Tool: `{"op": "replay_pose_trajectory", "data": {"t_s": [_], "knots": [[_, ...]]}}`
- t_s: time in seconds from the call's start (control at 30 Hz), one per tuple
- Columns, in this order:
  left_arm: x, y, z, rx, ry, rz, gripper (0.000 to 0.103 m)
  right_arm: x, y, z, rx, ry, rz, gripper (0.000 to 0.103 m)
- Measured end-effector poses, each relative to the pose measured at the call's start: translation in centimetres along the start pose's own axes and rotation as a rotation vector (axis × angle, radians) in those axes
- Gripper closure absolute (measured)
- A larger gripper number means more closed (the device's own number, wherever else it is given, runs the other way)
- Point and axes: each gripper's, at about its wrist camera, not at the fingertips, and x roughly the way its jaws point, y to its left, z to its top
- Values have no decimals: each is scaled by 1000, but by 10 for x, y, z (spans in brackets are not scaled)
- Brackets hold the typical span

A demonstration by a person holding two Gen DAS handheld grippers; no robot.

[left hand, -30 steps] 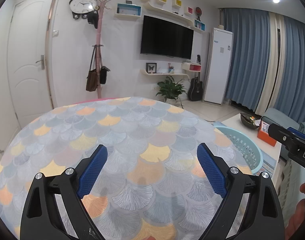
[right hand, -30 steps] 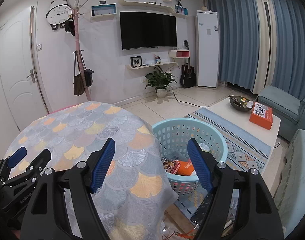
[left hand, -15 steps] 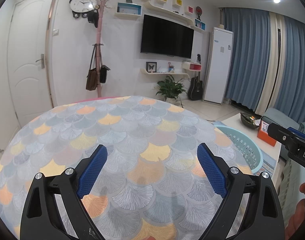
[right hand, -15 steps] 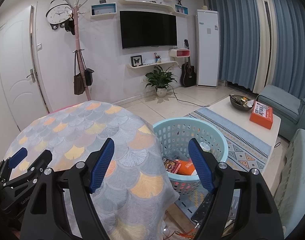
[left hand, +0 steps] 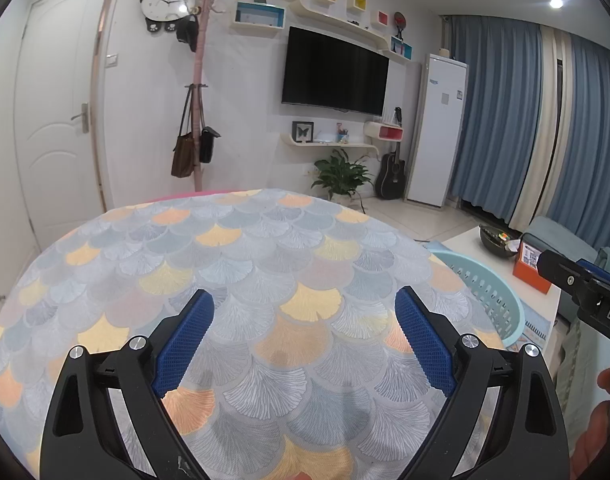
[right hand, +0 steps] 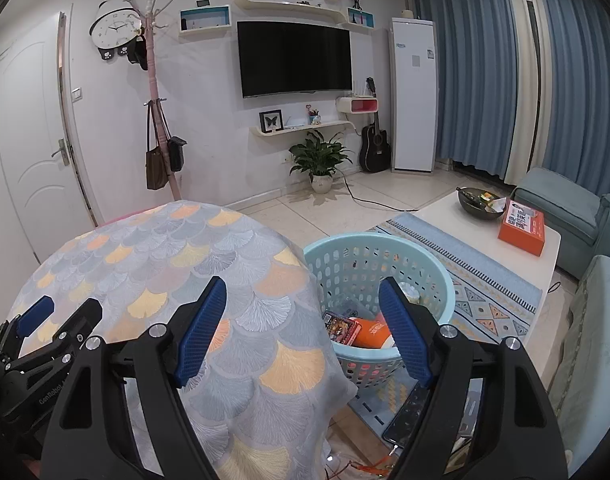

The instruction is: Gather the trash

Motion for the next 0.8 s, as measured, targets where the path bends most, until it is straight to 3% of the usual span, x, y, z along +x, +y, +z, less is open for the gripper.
{"op": "replay_pose_trajectory", "data": {"t_s": [0.8], "knots": [[0,0,1,0,0,0,13,0,-1,-1,3,3,2,28]]}}
